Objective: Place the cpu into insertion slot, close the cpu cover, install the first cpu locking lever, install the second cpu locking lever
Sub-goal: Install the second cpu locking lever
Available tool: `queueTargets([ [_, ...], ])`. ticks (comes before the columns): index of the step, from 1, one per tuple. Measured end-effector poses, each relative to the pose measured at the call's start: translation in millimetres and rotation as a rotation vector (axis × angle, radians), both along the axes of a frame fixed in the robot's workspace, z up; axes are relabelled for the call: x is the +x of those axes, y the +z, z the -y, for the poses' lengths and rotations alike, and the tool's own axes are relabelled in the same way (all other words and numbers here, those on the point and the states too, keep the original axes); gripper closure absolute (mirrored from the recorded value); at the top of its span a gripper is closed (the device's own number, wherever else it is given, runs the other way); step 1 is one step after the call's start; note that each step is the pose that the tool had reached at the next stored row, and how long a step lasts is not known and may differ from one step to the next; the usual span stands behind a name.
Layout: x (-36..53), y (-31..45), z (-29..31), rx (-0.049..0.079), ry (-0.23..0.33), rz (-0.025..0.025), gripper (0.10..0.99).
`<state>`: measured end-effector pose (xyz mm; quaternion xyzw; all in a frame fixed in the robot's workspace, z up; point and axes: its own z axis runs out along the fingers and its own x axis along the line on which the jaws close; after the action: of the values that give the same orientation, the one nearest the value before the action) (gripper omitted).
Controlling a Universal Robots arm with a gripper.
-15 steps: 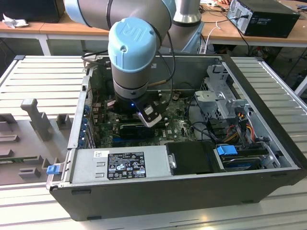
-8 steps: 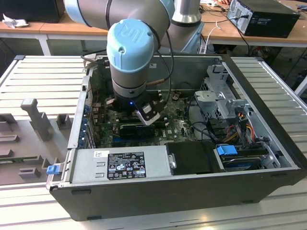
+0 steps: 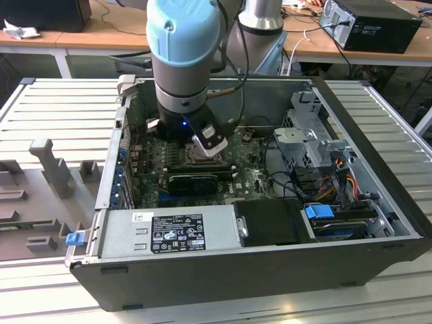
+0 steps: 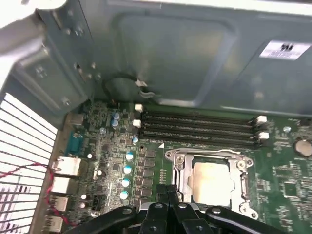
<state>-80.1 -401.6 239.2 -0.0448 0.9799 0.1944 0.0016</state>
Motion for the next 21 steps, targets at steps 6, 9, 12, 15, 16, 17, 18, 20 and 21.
queueTargets([
  [6, 31.5, 0.2, 0.1, 0.001, 0.0, -0.0088, 0.98],
  [9, 45.2, 0.1, 1.3, 0.001, 0.0, -0.0167, 0.98],
  [12, 47.2, -0.1, 6.0, 0.0, 0.0, -0.0198, 0.98],
  [15, 47.0, -2.8, 22.5, 0.0, -0.001, -0.0214, 0.98],
  [16, 44.4, -4.5, 22.6, 0.0, -0.001, -0.0213, 0.98],
  [17, 38.4, -6.9, 22.7, 0.0, -0.001, -0.0214, 0.98],
  [18, 33.1, -9.5, 22.7, 0.0, -0.001, -0.0214, 0.98],
  [20, 23.8, -14.9, 22.7, 0.0, -0.001, -0.0215, 0.98],
  [21, 21.4, -17.4, 22.3, 0.0, -0.001, -0.0214, 0.98],
])
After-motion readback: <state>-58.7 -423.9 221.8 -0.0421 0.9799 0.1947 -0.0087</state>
